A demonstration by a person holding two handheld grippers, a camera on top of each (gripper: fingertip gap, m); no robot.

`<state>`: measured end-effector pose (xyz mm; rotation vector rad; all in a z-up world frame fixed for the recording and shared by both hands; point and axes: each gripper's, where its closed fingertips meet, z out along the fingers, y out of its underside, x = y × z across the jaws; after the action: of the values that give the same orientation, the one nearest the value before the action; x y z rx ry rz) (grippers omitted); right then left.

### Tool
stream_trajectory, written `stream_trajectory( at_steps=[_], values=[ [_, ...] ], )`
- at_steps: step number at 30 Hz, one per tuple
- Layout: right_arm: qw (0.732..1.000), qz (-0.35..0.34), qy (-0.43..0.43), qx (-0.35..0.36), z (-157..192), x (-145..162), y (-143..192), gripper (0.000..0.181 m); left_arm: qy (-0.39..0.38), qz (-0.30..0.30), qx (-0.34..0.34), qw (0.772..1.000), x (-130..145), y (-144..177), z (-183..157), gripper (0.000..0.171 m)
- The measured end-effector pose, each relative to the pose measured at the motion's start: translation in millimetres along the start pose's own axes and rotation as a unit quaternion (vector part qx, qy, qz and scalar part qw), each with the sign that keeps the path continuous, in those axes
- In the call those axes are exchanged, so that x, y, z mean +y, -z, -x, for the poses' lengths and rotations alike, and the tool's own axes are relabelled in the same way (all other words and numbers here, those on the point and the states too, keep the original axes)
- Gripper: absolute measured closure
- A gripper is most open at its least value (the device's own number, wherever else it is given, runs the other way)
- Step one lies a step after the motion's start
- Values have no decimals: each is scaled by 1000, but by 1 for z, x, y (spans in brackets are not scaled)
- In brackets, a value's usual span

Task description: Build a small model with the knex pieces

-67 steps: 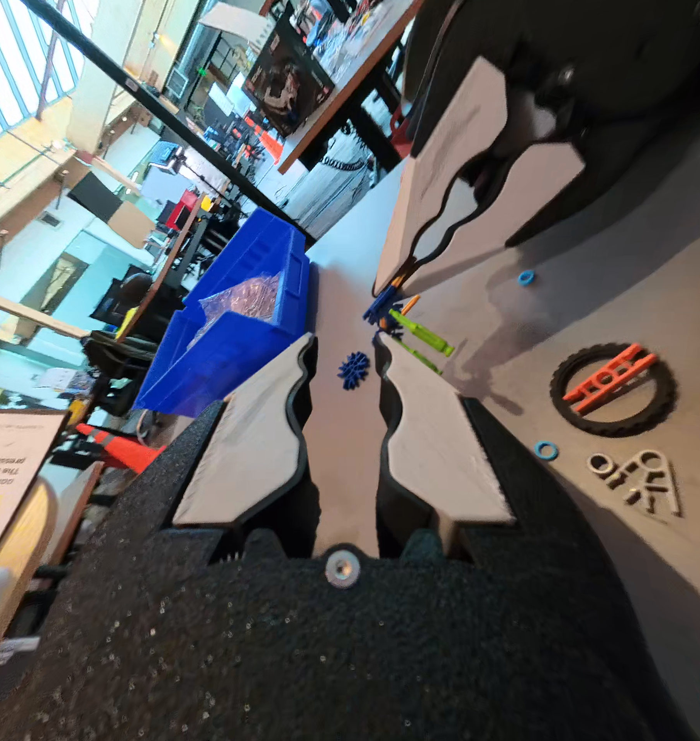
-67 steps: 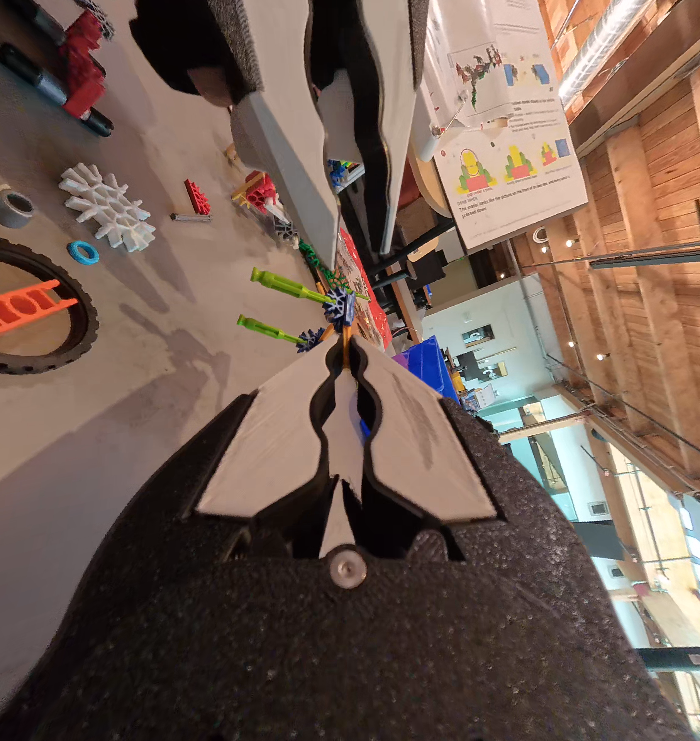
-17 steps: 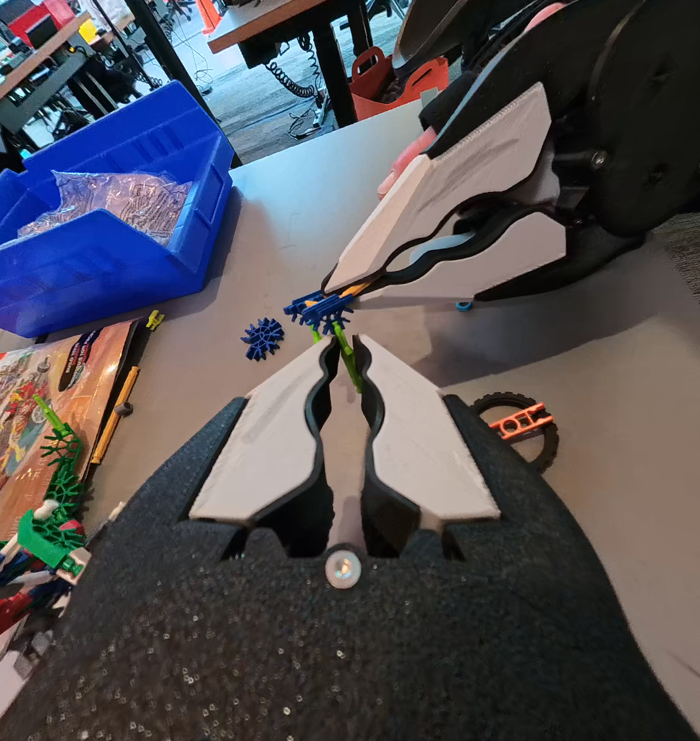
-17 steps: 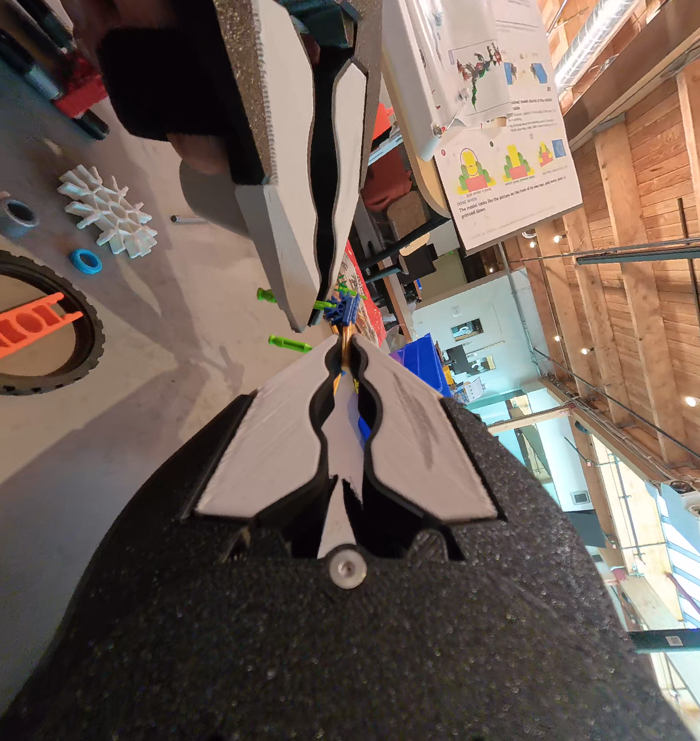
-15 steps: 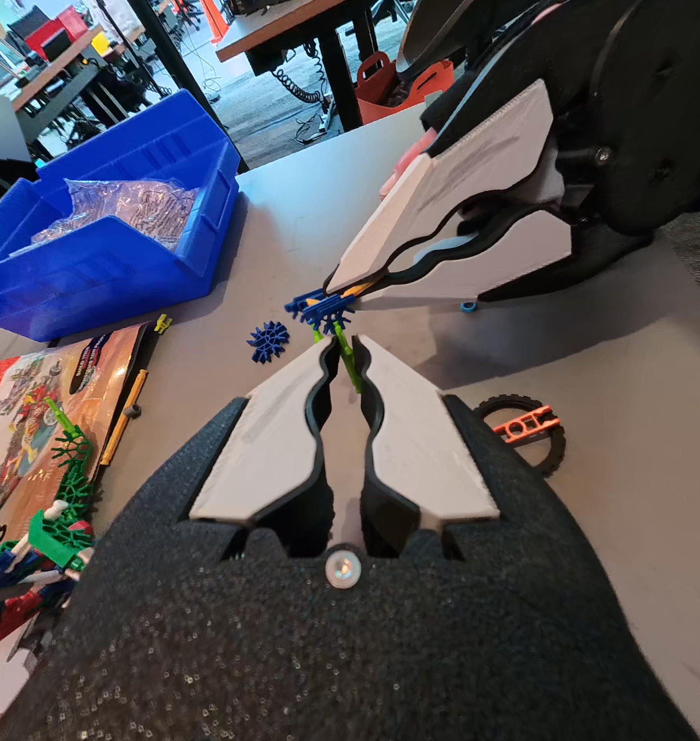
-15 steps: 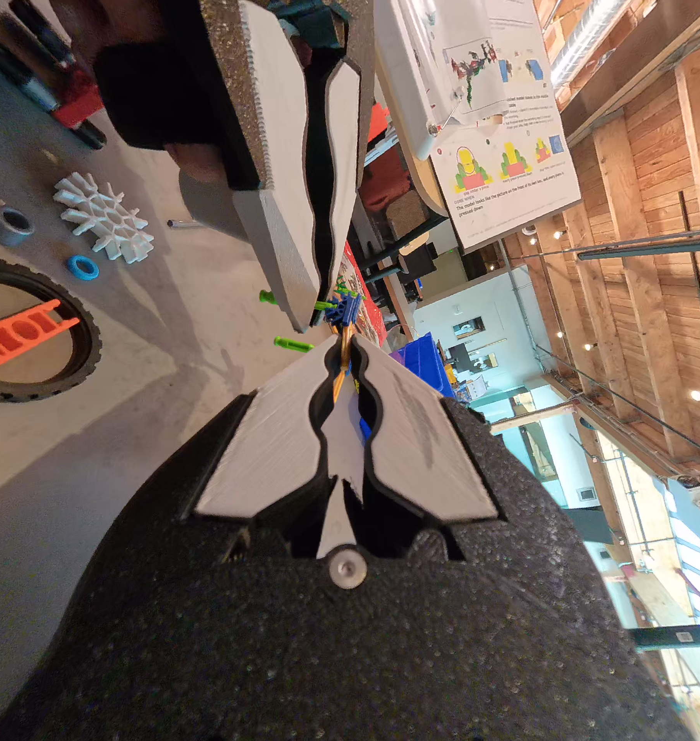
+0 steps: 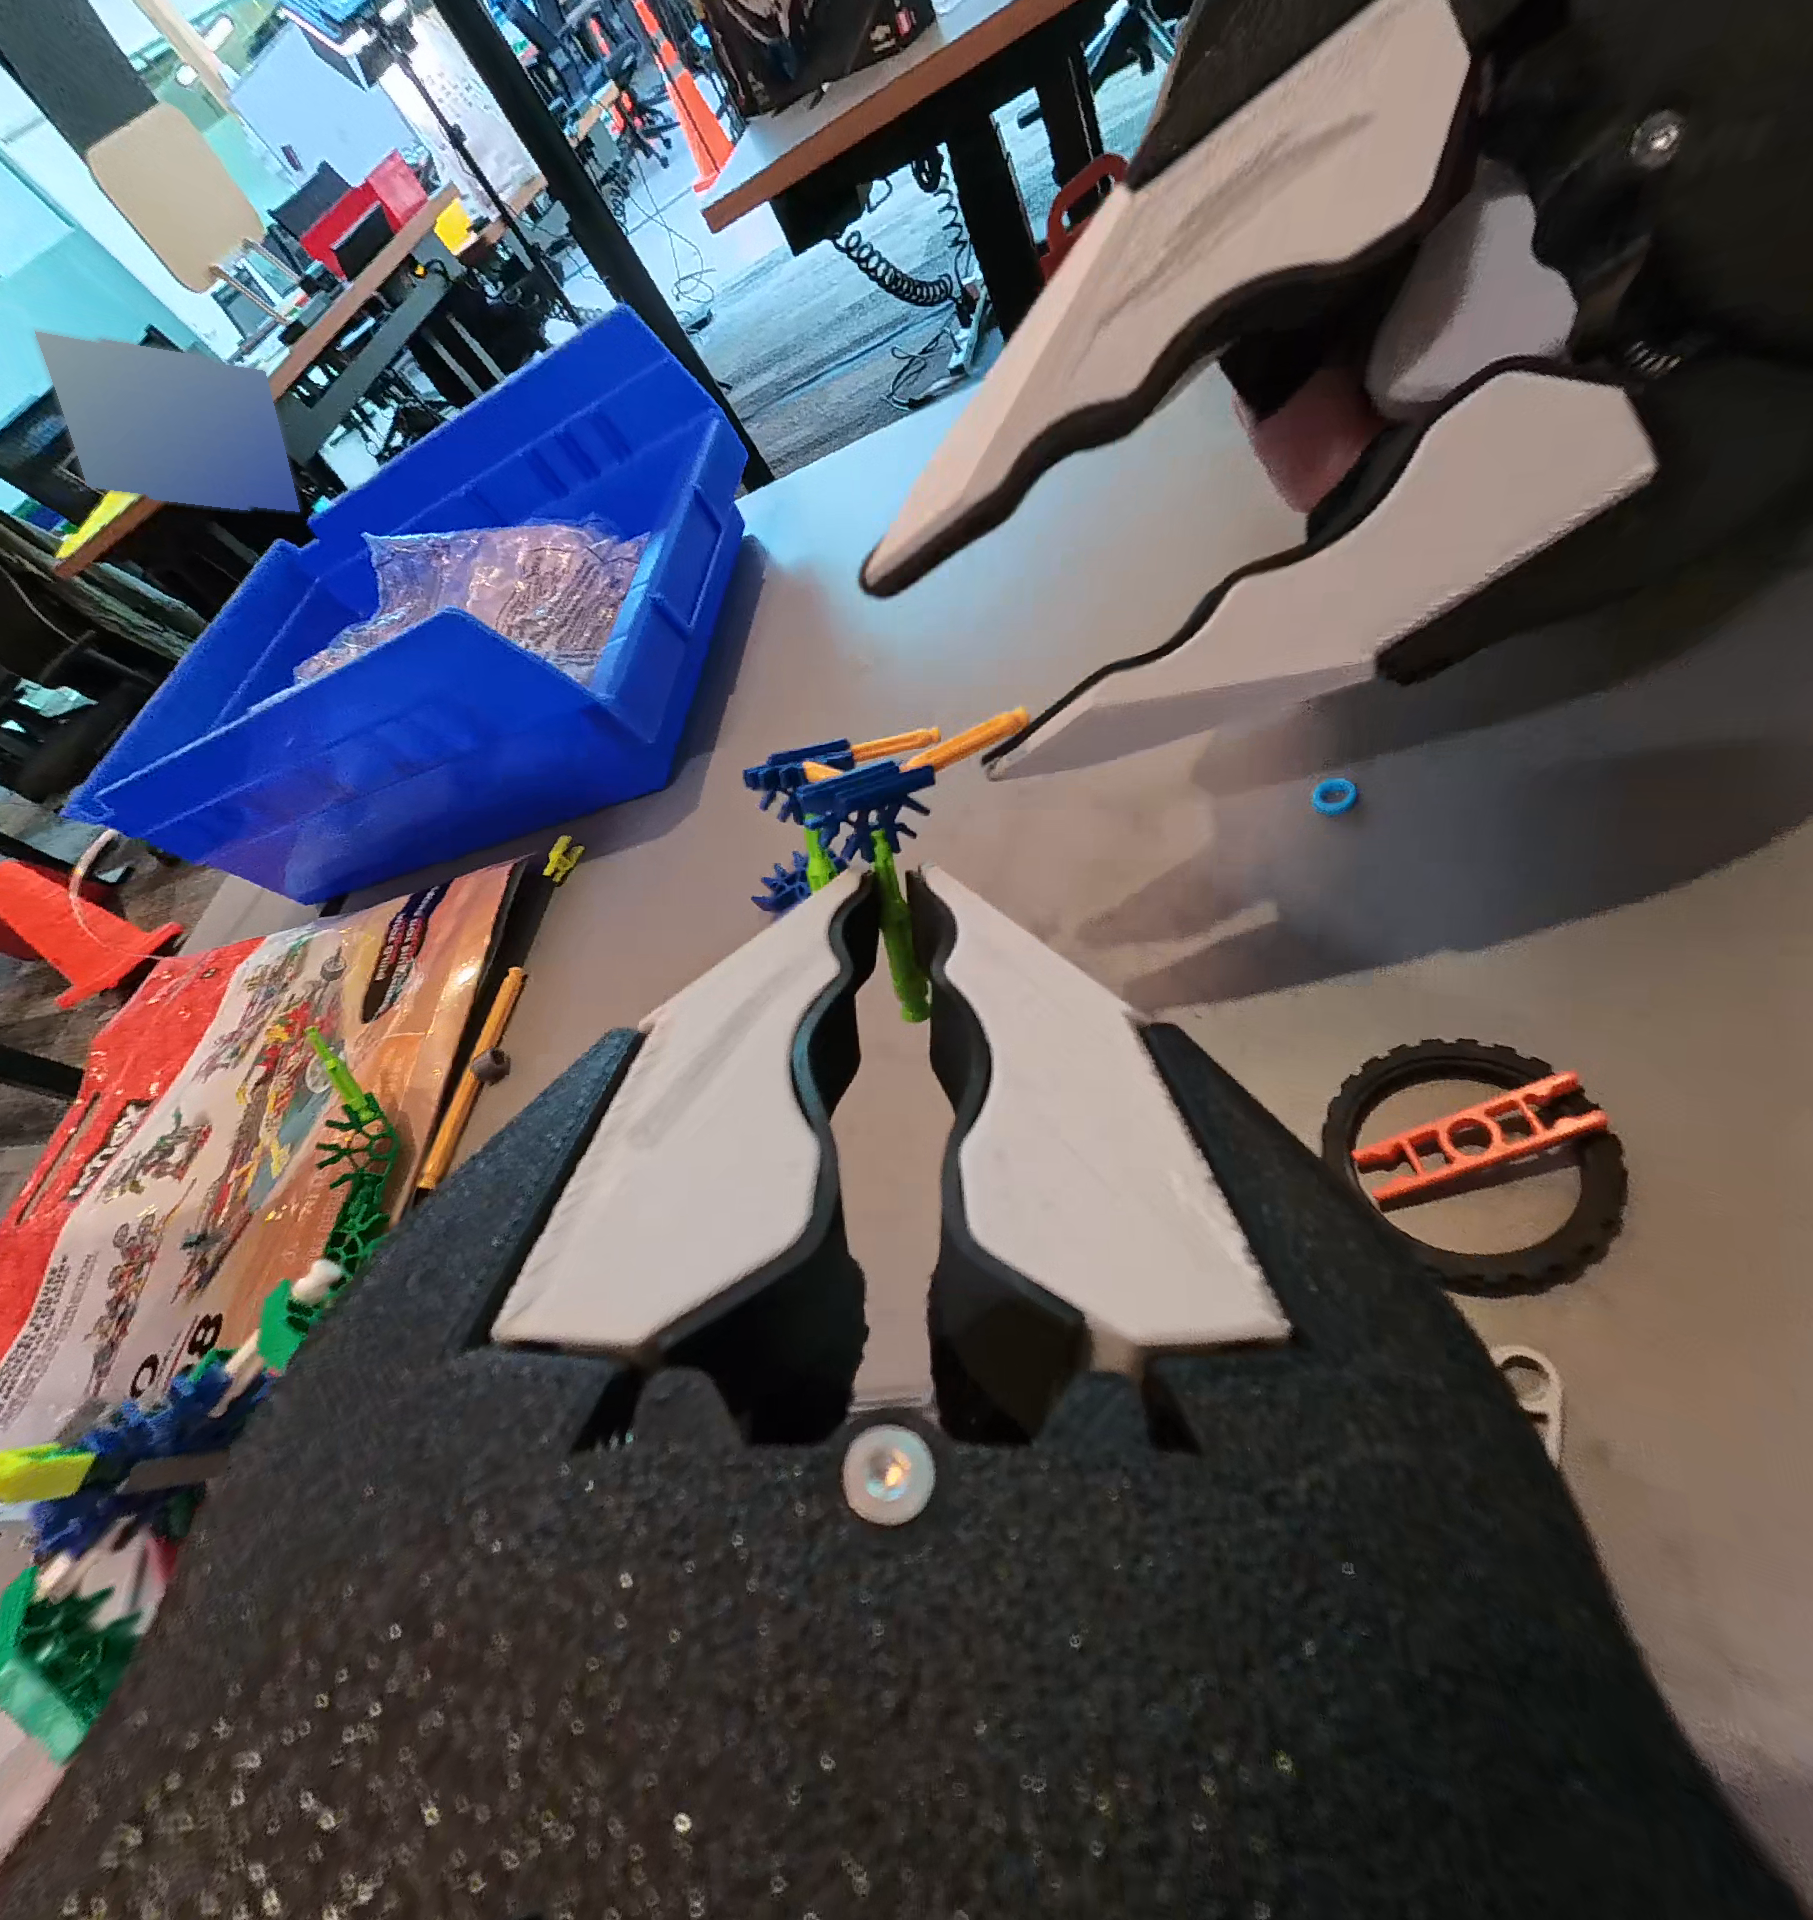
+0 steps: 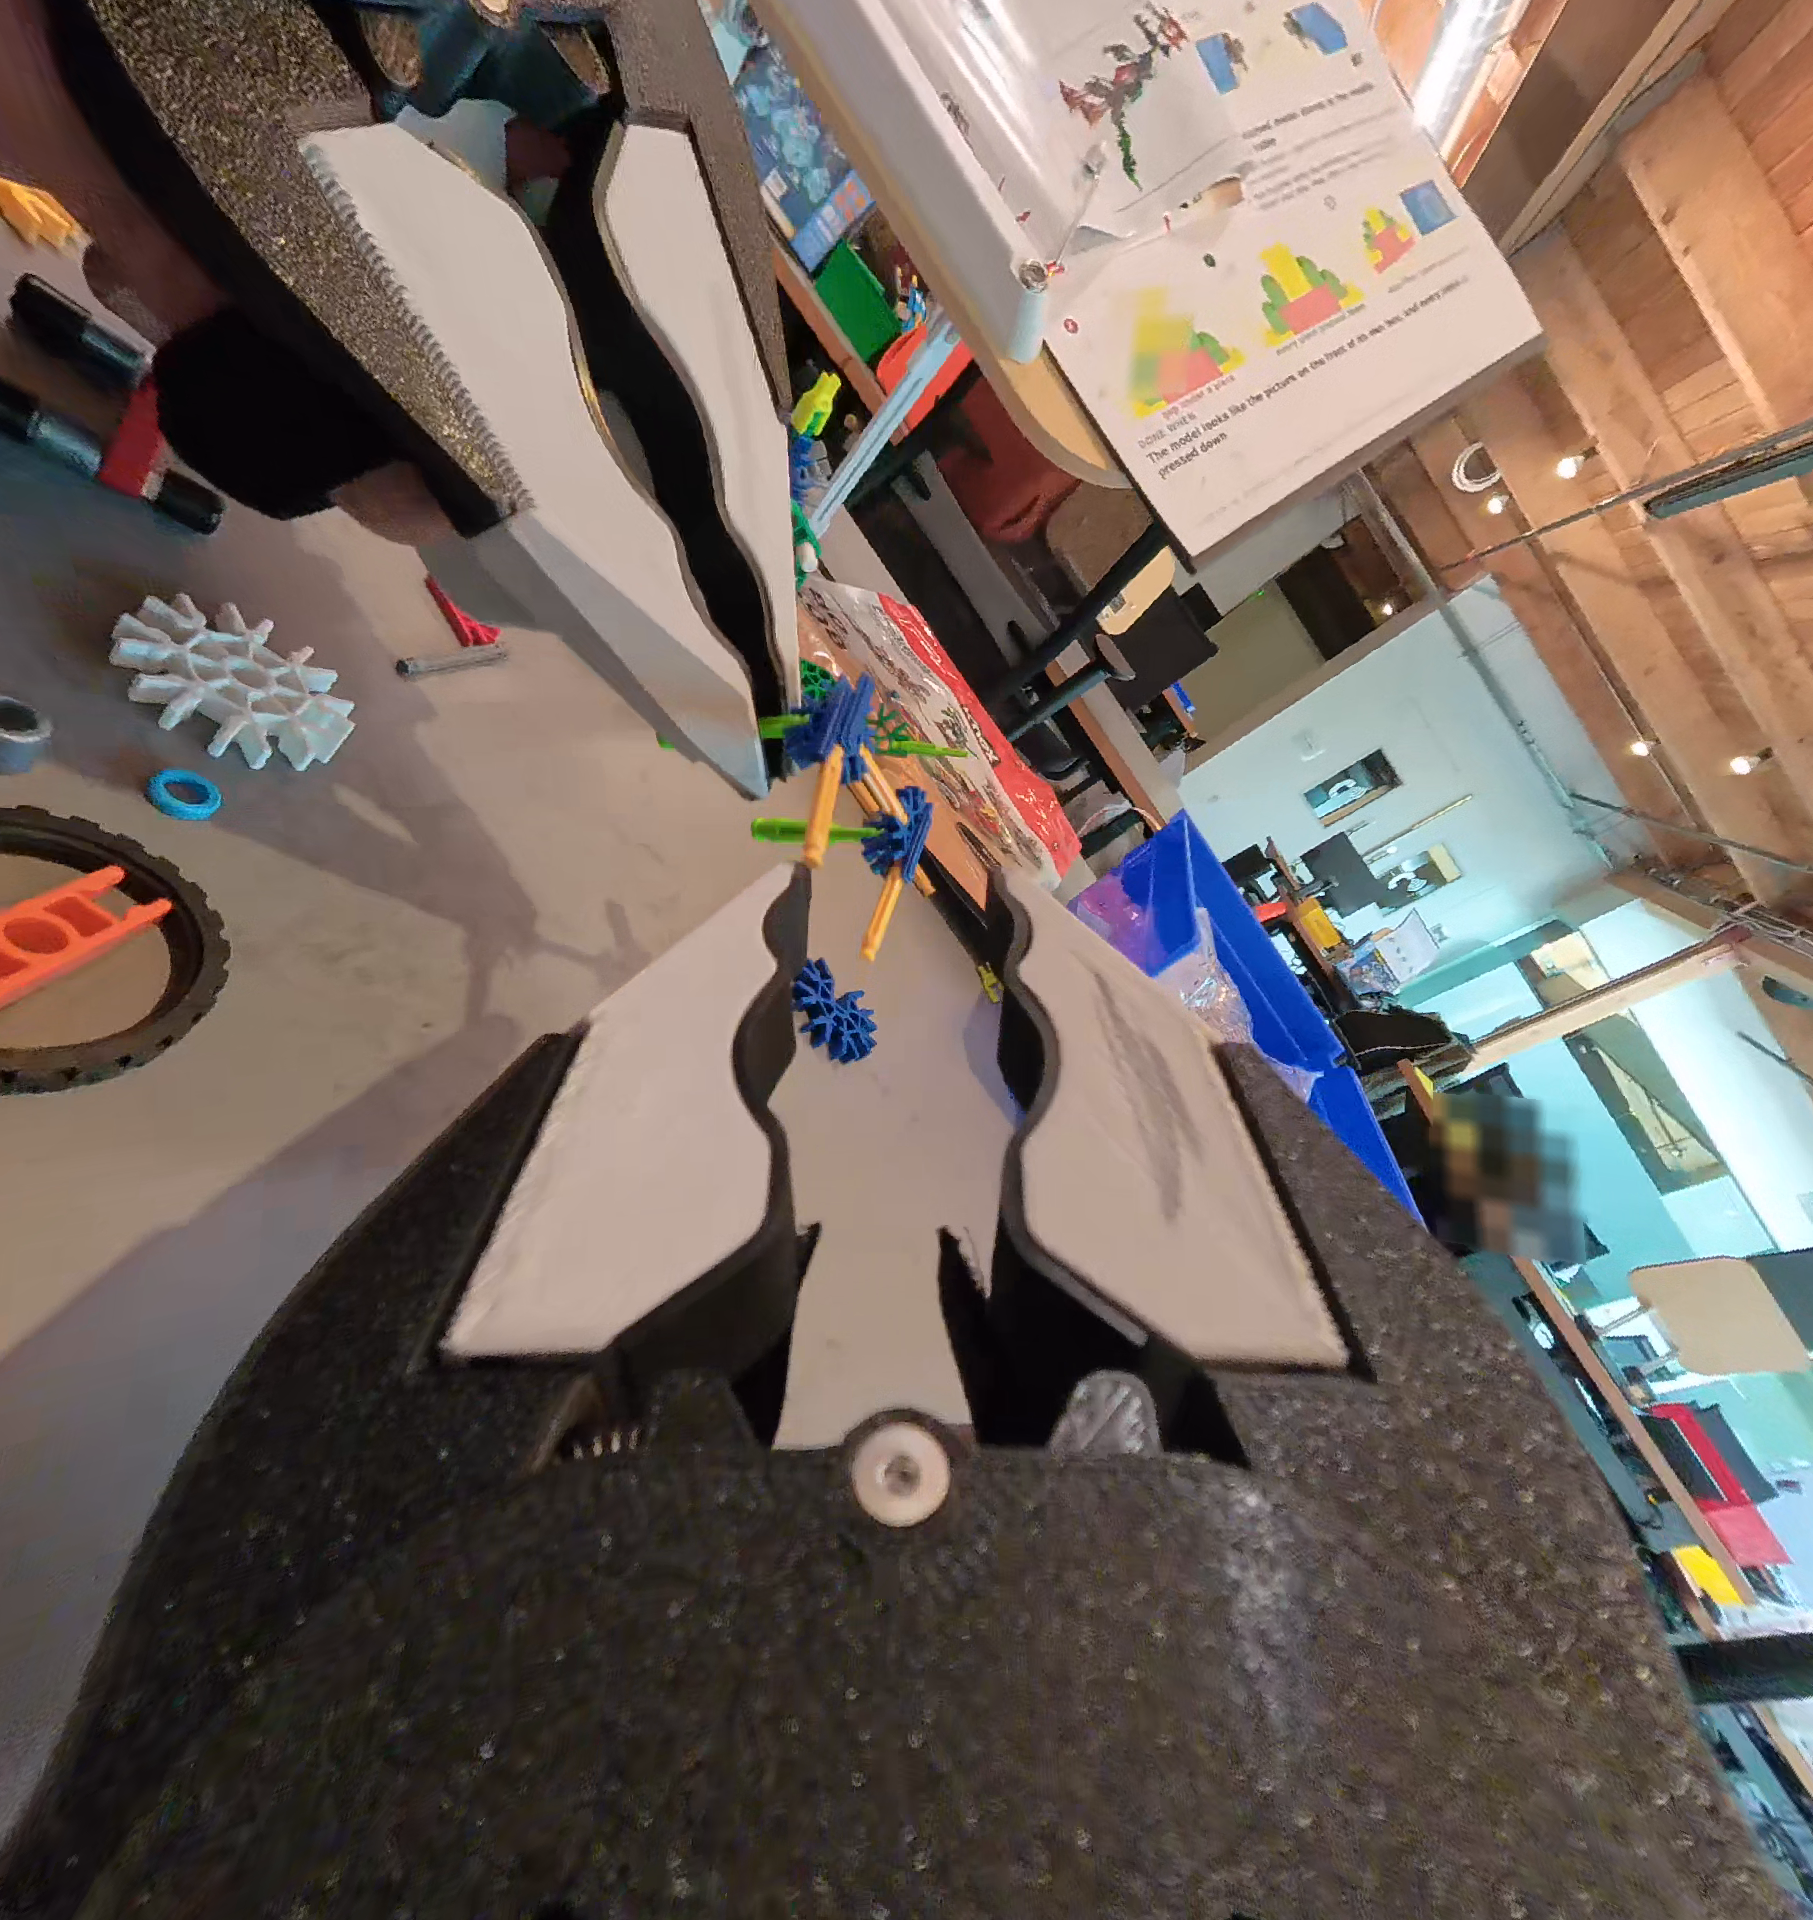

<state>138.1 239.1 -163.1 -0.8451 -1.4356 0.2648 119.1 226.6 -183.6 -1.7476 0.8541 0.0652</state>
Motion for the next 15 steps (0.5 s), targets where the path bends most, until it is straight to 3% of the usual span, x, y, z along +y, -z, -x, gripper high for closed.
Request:
stream_trajectory(
  at_steps=[6, 15],
  values=[
    [999, -32, 28, -12, 9, -13, 5, 170, 7, 1, -6, 1000, 1, 1, 5, 169],
    [998, -36, 34, -31, 17, -15, 4, 180, 19, -3, -6, 1000, -1, 0, 6, 170]
  ],
)
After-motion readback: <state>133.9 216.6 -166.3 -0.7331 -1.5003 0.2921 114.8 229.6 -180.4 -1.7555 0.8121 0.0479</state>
